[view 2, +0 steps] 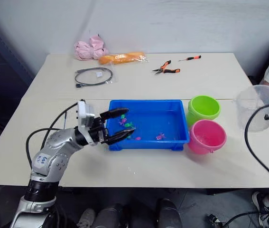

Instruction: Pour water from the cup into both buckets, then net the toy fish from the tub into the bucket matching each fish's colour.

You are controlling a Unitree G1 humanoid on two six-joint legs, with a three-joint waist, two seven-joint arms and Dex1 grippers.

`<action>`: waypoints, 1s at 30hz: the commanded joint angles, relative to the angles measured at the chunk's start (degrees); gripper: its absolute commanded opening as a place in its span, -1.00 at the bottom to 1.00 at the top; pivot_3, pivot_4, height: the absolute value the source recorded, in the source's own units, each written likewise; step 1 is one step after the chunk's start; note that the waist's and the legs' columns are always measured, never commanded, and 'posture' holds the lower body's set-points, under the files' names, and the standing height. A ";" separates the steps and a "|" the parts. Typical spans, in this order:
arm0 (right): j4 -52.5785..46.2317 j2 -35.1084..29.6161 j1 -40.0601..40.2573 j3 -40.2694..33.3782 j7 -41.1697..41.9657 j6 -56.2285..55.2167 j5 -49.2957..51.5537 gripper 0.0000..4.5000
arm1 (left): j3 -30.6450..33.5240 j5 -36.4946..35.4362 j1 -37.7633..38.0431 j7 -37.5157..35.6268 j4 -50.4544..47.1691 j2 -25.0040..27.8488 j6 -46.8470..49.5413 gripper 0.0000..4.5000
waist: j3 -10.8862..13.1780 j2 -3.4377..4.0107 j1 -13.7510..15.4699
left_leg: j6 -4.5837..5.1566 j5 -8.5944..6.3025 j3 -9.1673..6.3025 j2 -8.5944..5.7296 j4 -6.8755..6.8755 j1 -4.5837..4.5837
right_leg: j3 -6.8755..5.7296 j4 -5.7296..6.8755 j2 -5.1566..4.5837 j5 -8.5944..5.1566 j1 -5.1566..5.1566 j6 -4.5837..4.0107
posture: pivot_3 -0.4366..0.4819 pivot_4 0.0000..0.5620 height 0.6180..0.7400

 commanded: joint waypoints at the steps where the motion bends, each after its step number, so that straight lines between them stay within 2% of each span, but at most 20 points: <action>1: 2.45 -3.82 -3.03 3.91 0.06 -1.78 -3.14 -0.98 | 0.70 1.17 -0.48 1.67 0.26 -0.23 -1.41 1.00 | 0.00 0.00 -0.02 | 0.00 0.00 0.00 0.00 0.00 0.00 | 0.00 0.00 0.02 0.00 0.00 0.00 | -0.05 -0.47 1.00; 8: 11.32 -7.65 -8.75 15.72 -0.21 -12.01 -12.24 -0.98 | -0.32 2.68 -0.89 0.91 1.32 0.31 -2.25 1.00 | 0.02 -0.03 -0.16 | 0.05 0.04 0.08 -0.06 0.01 -0.10 | -0.01 0.05 0.14 0.06 -0.01 0.12 | -0.05 -0.47 1.00; 16: 16.66 -11.55 -9.39 24.83 -0.52 -26.37 -23.80 -0.98 | -0.89 3.34 -0.27 0.11 0.77 0.87 -2.49 1.00 | 0.02 -0.03 -0.08 | 0.04 0.06 0.08 -0.07 0.01 -0.12 | -0.02 0.00 0.22 0.08 -0.01 0.14 | -0.05 -0.47 1.00; 30: 20.32 -11.55 -9.62 30.60 -6.77 -37.35 -38.26 -0.98 | -2.07 4.10 -0.28 0.43 0.95 -0.30 -2.78 1.00 | 0.02 -0.03 -0.74 | -0.09 0.13 0.06 -0.02 0.00 -0.12 | -0.01 0.01 0.25 0.07 -0.01 0.14 | -0.05 -0.47 1.00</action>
